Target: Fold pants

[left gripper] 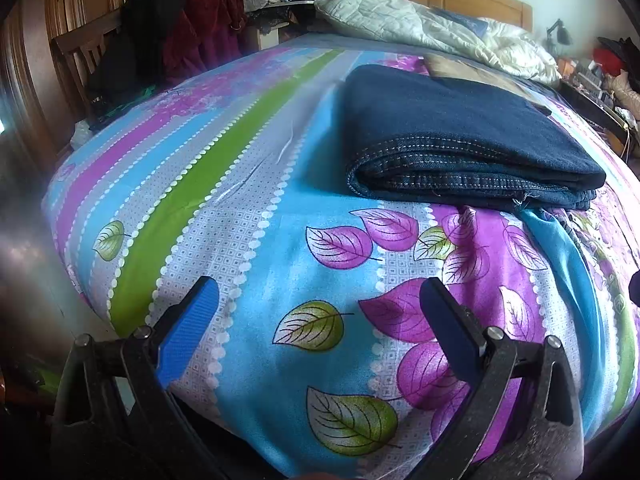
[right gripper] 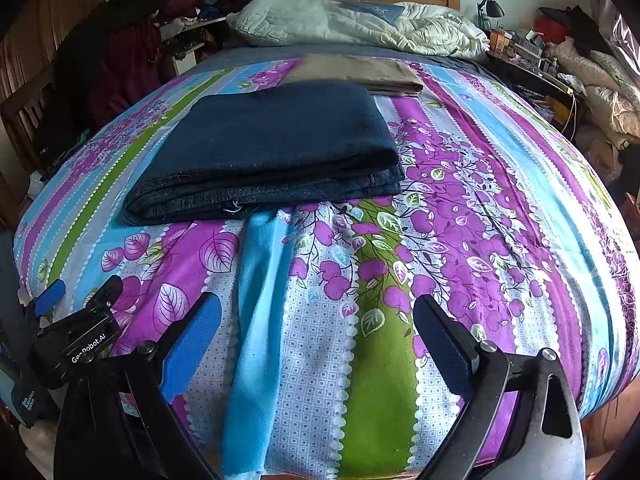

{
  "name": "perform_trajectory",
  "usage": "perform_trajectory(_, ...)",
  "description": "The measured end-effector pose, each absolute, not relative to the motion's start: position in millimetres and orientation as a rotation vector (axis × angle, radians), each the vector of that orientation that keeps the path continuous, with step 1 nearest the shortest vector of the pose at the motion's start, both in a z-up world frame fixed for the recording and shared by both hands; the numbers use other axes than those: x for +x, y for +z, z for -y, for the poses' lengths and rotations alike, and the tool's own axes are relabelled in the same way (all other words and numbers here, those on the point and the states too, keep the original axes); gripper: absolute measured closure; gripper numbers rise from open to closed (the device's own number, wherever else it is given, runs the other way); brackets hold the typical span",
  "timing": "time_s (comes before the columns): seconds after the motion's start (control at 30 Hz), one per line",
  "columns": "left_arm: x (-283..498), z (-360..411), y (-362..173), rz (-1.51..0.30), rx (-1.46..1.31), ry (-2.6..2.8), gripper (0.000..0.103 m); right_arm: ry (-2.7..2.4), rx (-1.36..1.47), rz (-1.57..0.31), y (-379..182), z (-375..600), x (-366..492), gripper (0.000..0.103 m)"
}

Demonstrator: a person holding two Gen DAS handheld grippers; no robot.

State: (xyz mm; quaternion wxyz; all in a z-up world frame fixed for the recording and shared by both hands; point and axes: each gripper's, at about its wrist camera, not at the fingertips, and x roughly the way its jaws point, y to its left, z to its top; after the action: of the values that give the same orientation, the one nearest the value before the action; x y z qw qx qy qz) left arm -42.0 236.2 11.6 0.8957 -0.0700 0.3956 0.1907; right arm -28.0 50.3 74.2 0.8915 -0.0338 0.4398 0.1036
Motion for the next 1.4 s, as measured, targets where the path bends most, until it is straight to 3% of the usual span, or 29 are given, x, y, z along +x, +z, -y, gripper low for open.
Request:
perform_trajectory(0.47,-37.5,-232.0,6.6,-0.851,-0.117,0.411,0.003,0.177,-0.102,-1.055,21.8,-46.9,-28.7,0.002)
perform_trajectory(1.4,-37.4,-229.1,4.1,-0.861,-0.097,0.423,0.002,0.169,-0.116,-1.041,17.7,-47.9,-30.1,0.000)
